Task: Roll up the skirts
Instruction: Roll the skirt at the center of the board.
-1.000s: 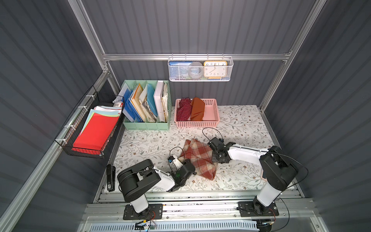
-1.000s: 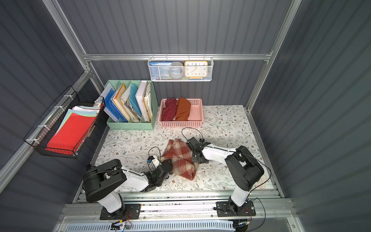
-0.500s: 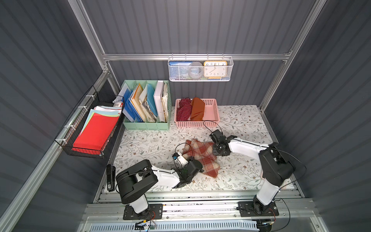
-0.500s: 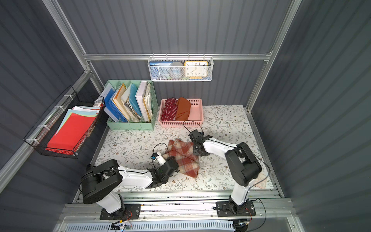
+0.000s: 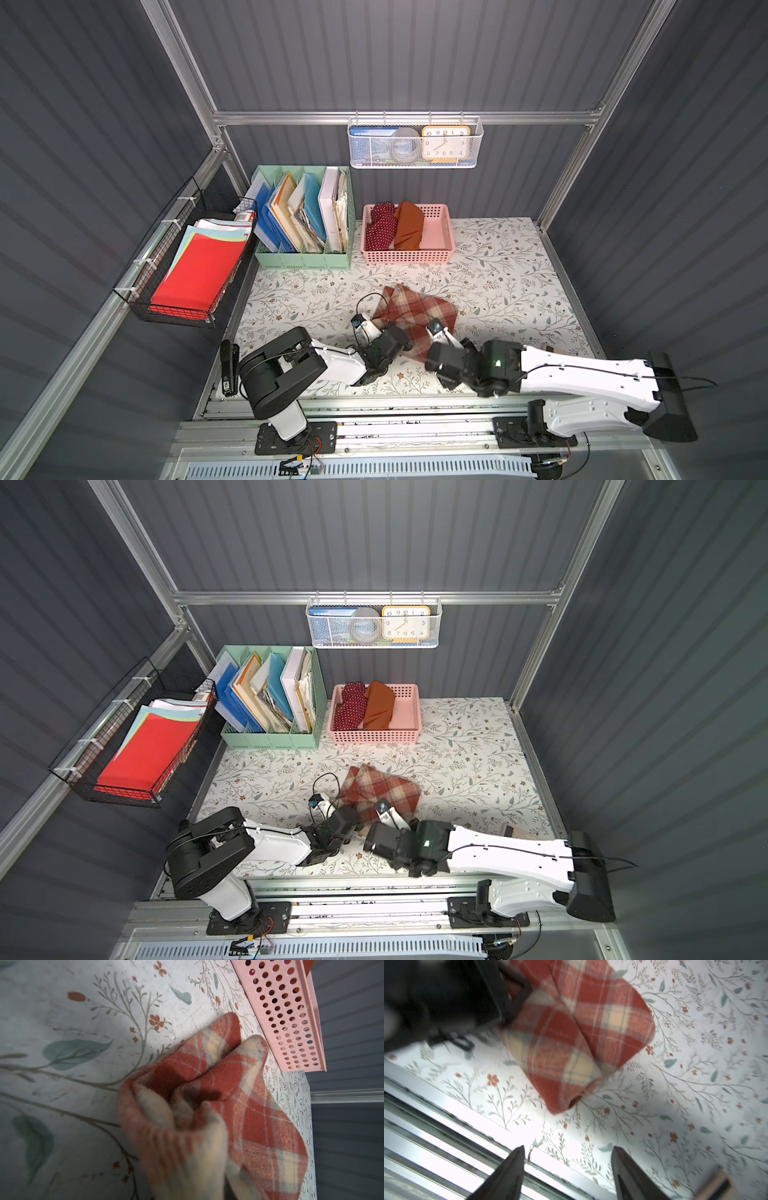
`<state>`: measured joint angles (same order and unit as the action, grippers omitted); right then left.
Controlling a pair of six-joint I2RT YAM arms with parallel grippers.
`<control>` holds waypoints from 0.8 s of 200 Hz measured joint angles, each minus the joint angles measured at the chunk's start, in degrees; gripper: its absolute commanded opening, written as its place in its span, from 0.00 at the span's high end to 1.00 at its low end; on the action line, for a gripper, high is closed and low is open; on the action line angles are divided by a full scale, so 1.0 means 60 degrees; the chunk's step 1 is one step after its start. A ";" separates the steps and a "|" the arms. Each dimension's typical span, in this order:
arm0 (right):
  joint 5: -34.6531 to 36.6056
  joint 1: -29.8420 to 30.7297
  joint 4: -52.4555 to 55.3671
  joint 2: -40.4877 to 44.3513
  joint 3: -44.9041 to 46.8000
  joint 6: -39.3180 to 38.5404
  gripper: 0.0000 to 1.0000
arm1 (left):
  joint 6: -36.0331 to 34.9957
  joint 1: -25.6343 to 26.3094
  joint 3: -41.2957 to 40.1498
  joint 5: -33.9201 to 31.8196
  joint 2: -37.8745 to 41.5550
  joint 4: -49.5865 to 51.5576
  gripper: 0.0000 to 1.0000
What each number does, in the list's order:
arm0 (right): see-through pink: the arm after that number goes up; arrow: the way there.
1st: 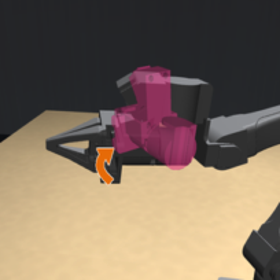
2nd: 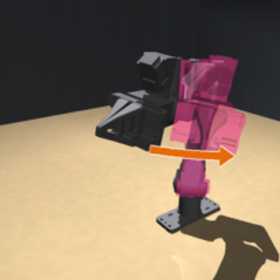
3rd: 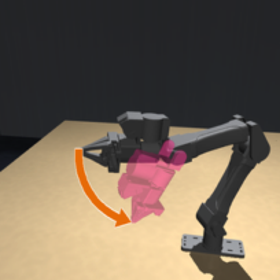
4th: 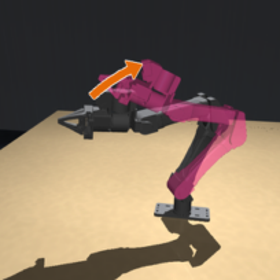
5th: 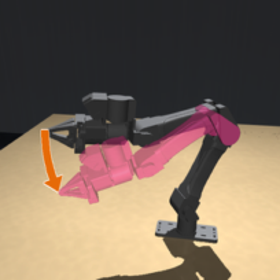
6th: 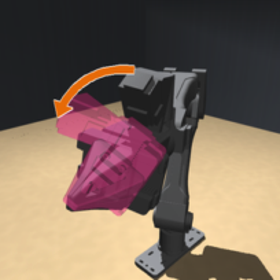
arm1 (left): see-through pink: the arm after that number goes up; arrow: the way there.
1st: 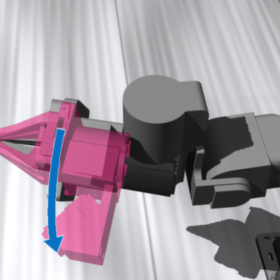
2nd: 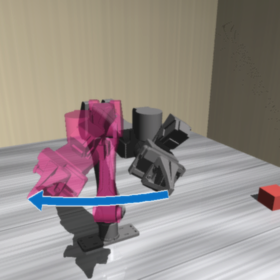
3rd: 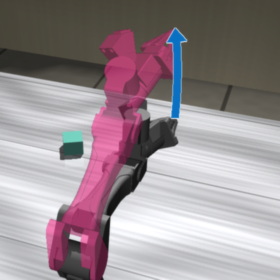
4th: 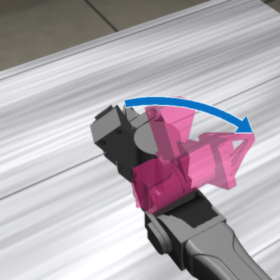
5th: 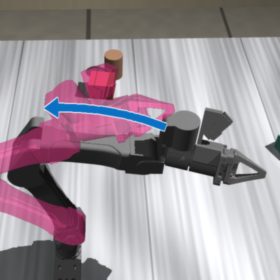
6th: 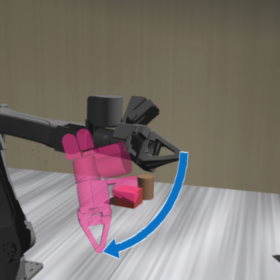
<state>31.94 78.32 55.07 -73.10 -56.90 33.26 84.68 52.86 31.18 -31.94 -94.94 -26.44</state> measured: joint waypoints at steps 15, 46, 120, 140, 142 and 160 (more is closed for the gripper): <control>0.0699 0.1035 0.0674 -0.0754 -0.0361 0.0208 0.12 | -0.0211 -0.0098 -0.0051 0.0193 0.0029 -0.0098 1.00; 0.2055 0.2080 0.1923 -0.2561 -0.1665 0.0390 0.06 | -0.0499 -0.0313 -0.0157 0.0572 0.0029 -0.0419 1.00; 0.3173 0.2171 0.1195 -0.4677 -0.1479 -0.0667 0.03 | -0.0750 -0.0448 -0.0361 0.0892 0.0029 -0.0860 1.00; 0.3450 0.1960 0.0747 -0.5202 -0.1421 -0.1242 0.03 | -0.0754 -0.0455 -0.0364 0.0933 0.0029 -0.0892 1.00; 0.3472 0.1938 0.0725 -0.5260 -0.1421 -0.1271 0.03 | -0.0754 -0.0455 -0.0364 0.0936 0.0029 -0.0892 1.00; 0.3694 0.1647 0.0335 -0.5971 -0.1428 -0.1708 0.03 | -0.0750 -0.0481 -0.0361 0.0965 0.0029 -0.0911 1.00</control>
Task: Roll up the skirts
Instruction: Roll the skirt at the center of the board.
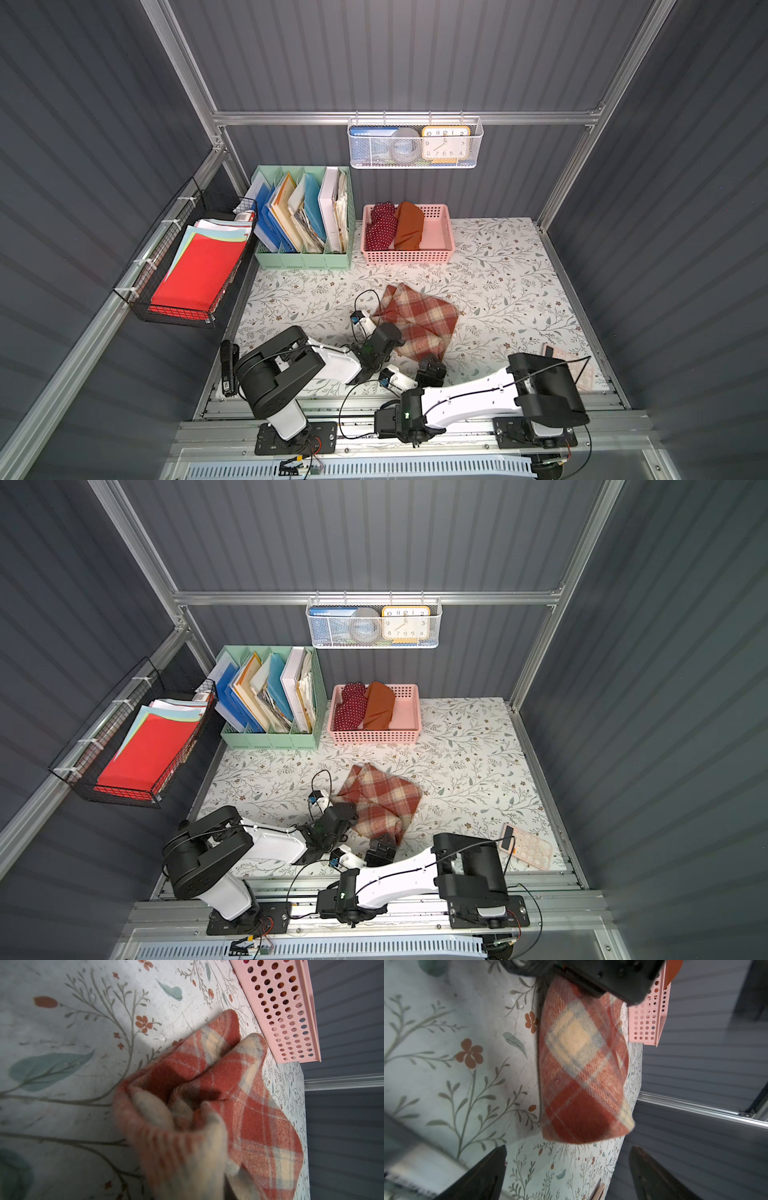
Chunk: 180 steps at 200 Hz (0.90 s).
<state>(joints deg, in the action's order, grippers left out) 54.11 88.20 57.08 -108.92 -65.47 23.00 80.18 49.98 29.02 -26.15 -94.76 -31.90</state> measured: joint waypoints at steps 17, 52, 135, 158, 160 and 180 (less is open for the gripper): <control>0.0255 -0.0222 -0.0248 -0.0674 -0.0040 -0.0317 0.03 | 0.0000 -0.0007 0.0000 0.0040 -0.0004 -0.0004 1.00; 0.1140 -0.0710 -0.0280 -0.1457 -0.0426 -0.0572 0.03 | 0.0004 -0.0011 0.0000 0.0084 -0.0007 -0.0011 1.00; 0.1483 -0.1577 -0.0477 -0.1781 -0.0535 -0.1559 0.17 | 0.0022 -0.0153 0.0011 0.0226 -0.0055 -0.0291 1.00; 0.1082 -0.1803 -0.0532 -0.1829 -0.0627 -0.1719 0.43 | 0.0025 -0.0204 0.0007 0.0226 -0.0055 -0.0317 1.00; 0.1035 -0.1818 -0.0535 -0.1847 -0.0648 -0.1712 0.45 | 0.0029 -0.0204 0.0000 0.0219 -0.0055 -0.0324 1.00; 0.0907 -0.1851 -0.0605 -0.1978 -0.0772 -0.1730 0.48 | 0.0025 -0.0270 -0.0076 0.0219 -0.0055 -0.0353 1.00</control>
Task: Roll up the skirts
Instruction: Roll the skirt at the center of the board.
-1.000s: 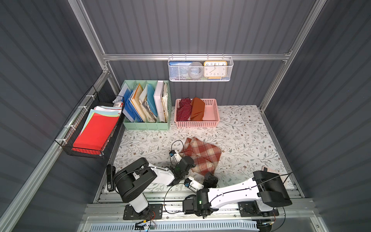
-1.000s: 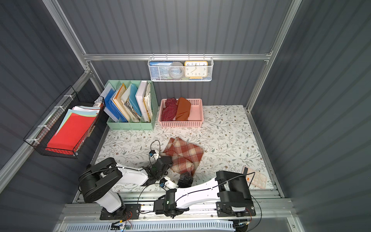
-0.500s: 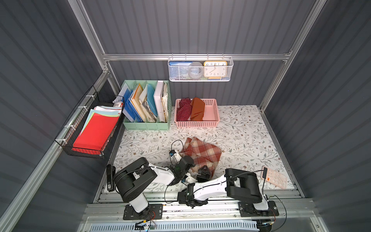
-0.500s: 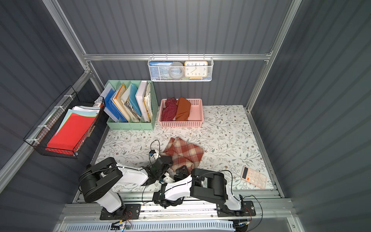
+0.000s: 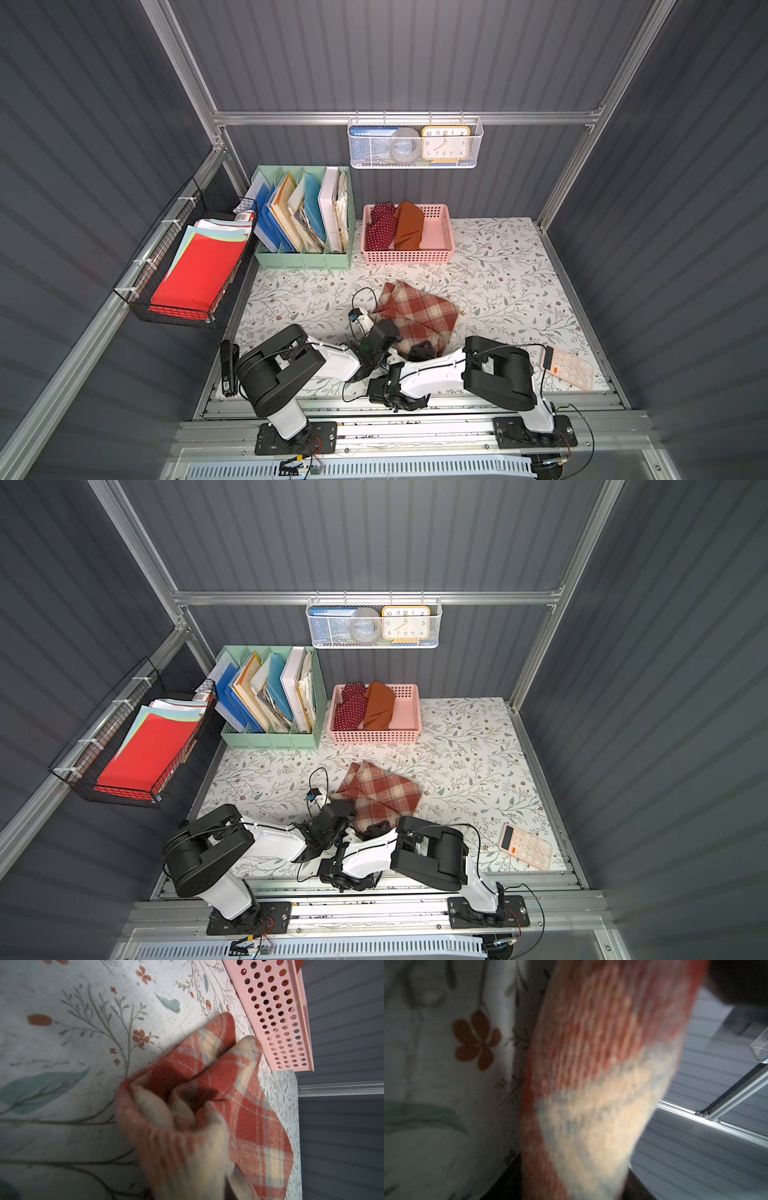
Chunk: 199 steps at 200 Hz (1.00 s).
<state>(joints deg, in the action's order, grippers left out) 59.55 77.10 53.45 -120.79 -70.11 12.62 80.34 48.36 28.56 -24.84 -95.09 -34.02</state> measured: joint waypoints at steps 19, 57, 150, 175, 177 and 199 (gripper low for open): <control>-0.0033 -0.0011 0.0025 -0.0080 -0.0084 -0.0015 0.50 | -0.0007 -0.0044 -0.0051 0.0011 0.0000 -0.0069 1.00; -0.0506 -0.0120 -0.0047 0.0040 -0.0113 -0.0474 0.71 | -0.0004 -0.0051 -0.0280 0.0102 0.0084 -0.0386 1.00; -0.1286 -0.0546 -0.0331 0.0197 -0.0291 -0.0994 1.00 | -0.0718 -0.0189 -0.0965 -0.0535 0.4018 0.2135 0.08; -0.1086 -0.0433 -0.0266 0.0066 -0.0302 -0.1045 1.00 | -0.1024 -0.0503 -0.0965 -0.0659 0.4557 0.2721 0.05; -0.1075 -0.0426 -0.0266 0.0062 -0.0302 -0.1053 1.00 | -0.1060 -0.0539 -0.0965 -0.0659 0.4590 0.2758 0.04; -0.1060 -0.0412 -0.0270 0.0055 -0.0295 -0.1126 1.00 | -0.1472 -0.1224 -0.0965 -0.0543 0.5129 0.3136 0.01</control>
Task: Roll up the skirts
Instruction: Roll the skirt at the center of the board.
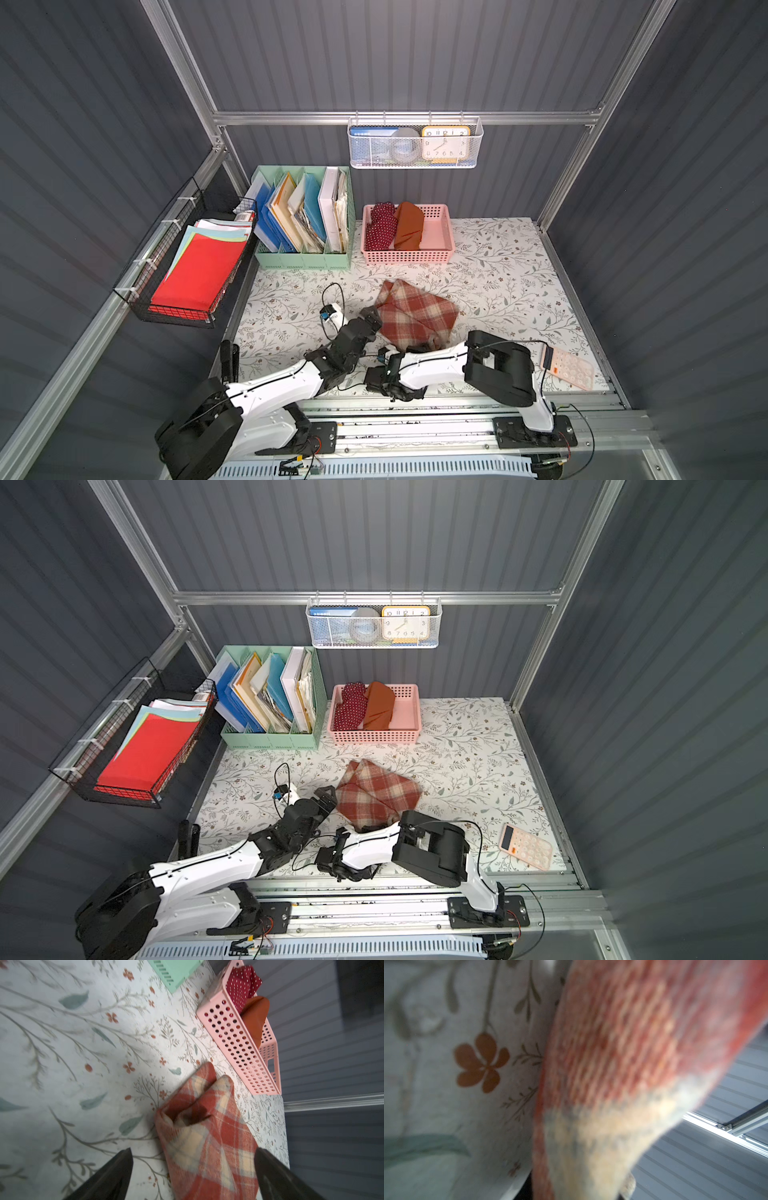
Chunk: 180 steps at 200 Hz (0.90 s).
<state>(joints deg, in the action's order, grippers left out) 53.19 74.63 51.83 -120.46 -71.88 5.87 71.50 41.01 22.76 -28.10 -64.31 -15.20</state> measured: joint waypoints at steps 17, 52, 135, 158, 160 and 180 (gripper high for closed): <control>-0.0015 0.0007 -0.0004 0.0004 0.0000 -0.0084 1.00 | -0.0386 -0.0605 0.0011 0.0109 0.0452 0.0160 0.00; -0.0240 0.0004 -0.0106 0.0168 0.0058 -0.0197 1.00 | -0.1137 -0.1443 0.0342 0.0208 0.1275 0.0976 0.01; -0.5198 -0.0291 -0.1096 0.2539 0.0463 -0.0517 1.00 | -0.1610 -0.1701 0.0244 0.0124 0.3687 0.2743 0.01; -0.7253 -0.0732 -0.1759 0.3249 0.0874 -0.0488 1.00 | -0.1592 -0.1701 0.0084 0.0160 0.4193 0.3235 0.01; -0.7508 -0.0816 -0.1865 0.3333 0.0947 -0.0463 1.00 | -0.1588 -0.1701 0.0073 0.0164 0.4240 0.3271 0.01; -0.9548 -0.1679 -0.2561 0.3942 0.1519 -0.0299 1.00 | -0.1581 -0.1701 -0.0004 0.0193 0.4717 0.3585 0.02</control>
<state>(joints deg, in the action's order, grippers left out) -4.10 64.55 36.47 -96.82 -62.76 4.08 62.02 30.81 22.74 -26.94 -36.01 6.31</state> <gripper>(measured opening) 0.275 0.983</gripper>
